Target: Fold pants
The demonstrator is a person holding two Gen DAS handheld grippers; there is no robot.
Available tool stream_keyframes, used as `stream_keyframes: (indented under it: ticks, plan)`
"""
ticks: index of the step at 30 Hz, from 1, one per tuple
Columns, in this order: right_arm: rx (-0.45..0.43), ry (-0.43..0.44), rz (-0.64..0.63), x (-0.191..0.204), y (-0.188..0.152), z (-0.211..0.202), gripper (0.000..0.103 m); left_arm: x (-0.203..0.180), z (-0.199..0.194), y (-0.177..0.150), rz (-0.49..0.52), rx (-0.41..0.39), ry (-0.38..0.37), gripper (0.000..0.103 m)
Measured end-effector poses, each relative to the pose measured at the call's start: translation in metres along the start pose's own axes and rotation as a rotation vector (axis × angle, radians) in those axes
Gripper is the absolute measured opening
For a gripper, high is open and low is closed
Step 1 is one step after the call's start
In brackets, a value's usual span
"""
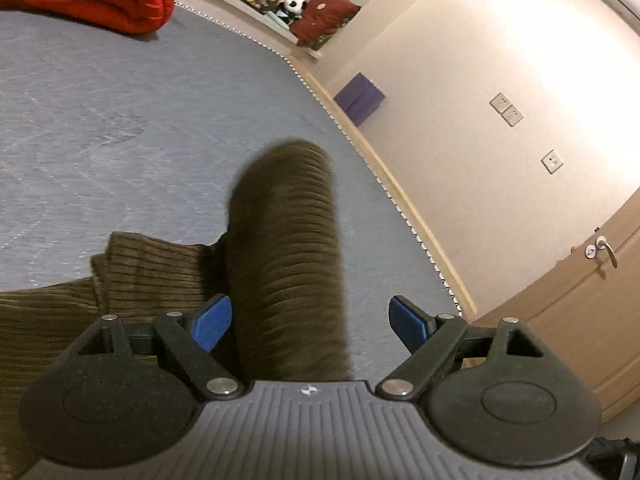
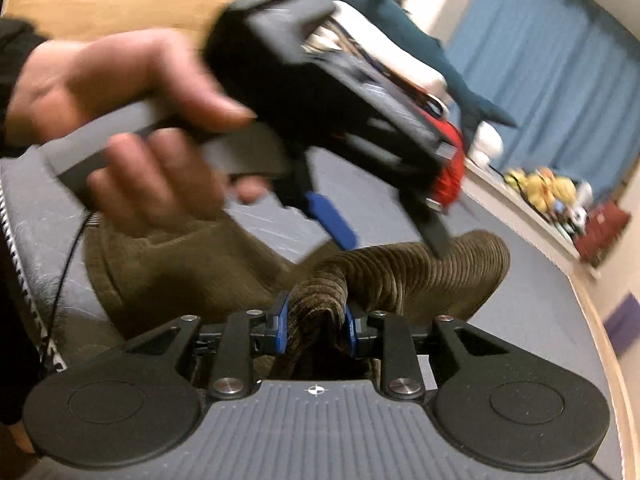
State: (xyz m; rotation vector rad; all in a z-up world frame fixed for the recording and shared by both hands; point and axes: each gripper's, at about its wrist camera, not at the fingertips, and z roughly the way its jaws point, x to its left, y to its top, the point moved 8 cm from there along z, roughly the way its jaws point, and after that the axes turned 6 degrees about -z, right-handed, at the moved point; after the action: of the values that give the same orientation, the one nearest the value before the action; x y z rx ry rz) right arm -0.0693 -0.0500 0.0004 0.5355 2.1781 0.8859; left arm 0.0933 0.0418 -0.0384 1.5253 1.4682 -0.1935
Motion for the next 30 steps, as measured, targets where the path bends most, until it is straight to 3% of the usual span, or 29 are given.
stream_keyframes:
  ticks: [7,8,9,10,12,15,21,23,25,28,30]
  plan:
    - [-0.059,0.058,-0.042,0.036,0.014,0.016,0.027,0.038,-0.005,-0.002,0.013,-0.006,0.122,0.090]
    - [-0.061,0.071,-0.050,0.039,0.012,0.019,0.027,0.045,-0.006,-0.004,0.007,-0.007,0.151,0.078]
    - [-0.067,0.088,-0.064,0.043,0.013,0.020,0.027,0.055,-0.006,-0.004,0.004,-0.004,0.203,0.050]
    - [-0.074,0.102,-0.076,0.044,0.014,0.021,0.027,0.065,-0.008,-0.004,-0.003,-0.004,0.261,0.035]
    - [-0.084,0.115,-0.083,0.046,0.017,0.024,0.027,0.080,-0.015,-0.003,-0.032,-0.007,0.301,0.022]
    - [-0.113,0.189,-0.014,0.037,0.023,0.026,0.030,0.082,-0.026,-0.002,0.002,-0.024,0.322,0.020]
    - [-0.142,0.610,0.335,-0.006,0.034,0.024,0.045,0.097,-0.067,-0.007,-0.007,-0.014,0.323,0.020]
    - [-0.148,0.666,0.465,-0.030,0.035,0.029,0.050,0.112,-0.083,-0.007,-0.028,-0.016,0.338,0.020]
    - [-0.128,0.660,0.578,-0.059,0.028,0.040,0.051,0.130,-0.104,-0.006,-0.060,-0.022,0.364,0.020]
    - [-0.048,0.540,0.698,-0.089,0.005,0.069,0.057,0.152,-0.132,-0.007,-0.096,-0.034,0.420,0.020]
    - [0.048,0.442,0.766,-0.100,-0.016,0.093,0.068,0.161,-0.149,-0.007,-0.104,-0.043,0.460,0.020]
